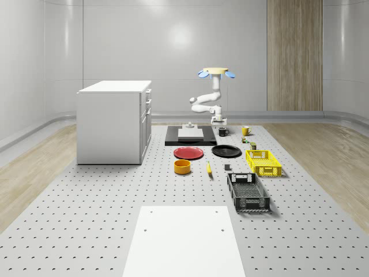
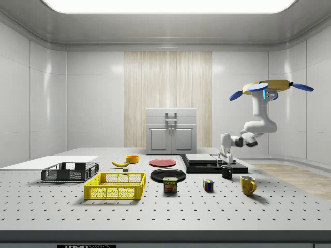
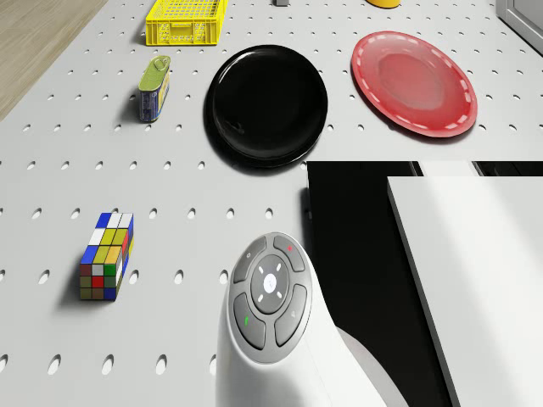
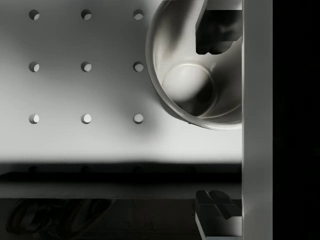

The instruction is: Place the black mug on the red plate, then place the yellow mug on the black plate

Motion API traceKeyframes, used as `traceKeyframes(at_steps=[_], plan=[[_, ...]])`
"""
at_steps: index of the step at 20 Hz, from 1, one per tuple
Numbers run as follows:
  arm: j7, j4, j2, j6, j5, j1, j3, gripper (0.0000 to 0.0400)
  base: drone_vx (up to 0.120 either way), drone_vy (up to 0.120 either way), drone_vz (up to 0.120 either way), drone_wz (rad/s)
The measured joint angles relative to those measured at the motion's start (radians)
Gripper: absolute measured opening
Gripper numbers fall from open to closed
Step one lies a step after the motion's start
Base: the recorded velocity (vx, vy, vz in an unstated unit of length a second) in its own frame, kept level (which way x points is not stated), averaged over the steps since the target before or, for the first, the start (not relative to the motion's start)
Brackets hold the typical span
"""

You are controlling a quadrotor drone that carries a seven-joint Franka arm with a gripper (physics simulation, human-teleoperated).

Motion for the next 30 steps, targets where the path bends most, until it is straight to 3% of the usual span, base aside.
traceKeyframes(at_steps=[6, 7, 8, 10, 12, 15, 19, 25, 30], plan=[[0.002, 0.03, 0.0, 0.021, -0.015, -0.024, -0.014, 0.04, 0.0, 0.0, 0.0, 0.0], [0.002, 0.032, -0.001, 0.023, -0.015, -0.026, -0.015, 0.0377, 0.0, 0.0, 0.0, 0.0], [0.003, 0.034, -0.001, 0.025, -0.016, -0.028, -0.015, 0.0318, 0.0, 0.0, 0.0, 0.0], [0.004, 0.037, -0.003, 0.028, -0.016, -0.031, -0.016, 0.0236, 0.0, 0.0, 0.0, 0.0], [0.005, 0.039, -0.004, 0.031, -0.016, -0.034, -0.016, 0.0187, 0.0, 0.0, 0.0, 0.0], [0.006, 0.041, -0.007, 0.035, -0.015, -0.037, -0.016, 0.0146, 0.0, 0.0, 0.0, 0.0], [0.011, 0.031, -0.01, 0.025, 0.006, -0.038, 0.006, 0.0123, 0.0, 0.0, 0.0, 0.0], [0.023, 0.002, -0.014, -0.007, 0.071, -0.038, 0.073, 0.0113, 0.0, 0.0, 0.12, 0.0], [0.032, -0.009, -0.021, -0.017, 0.107, -0.042, 0.108, 0.0111, 0.12, -0.096, 0.12, 0.0]])
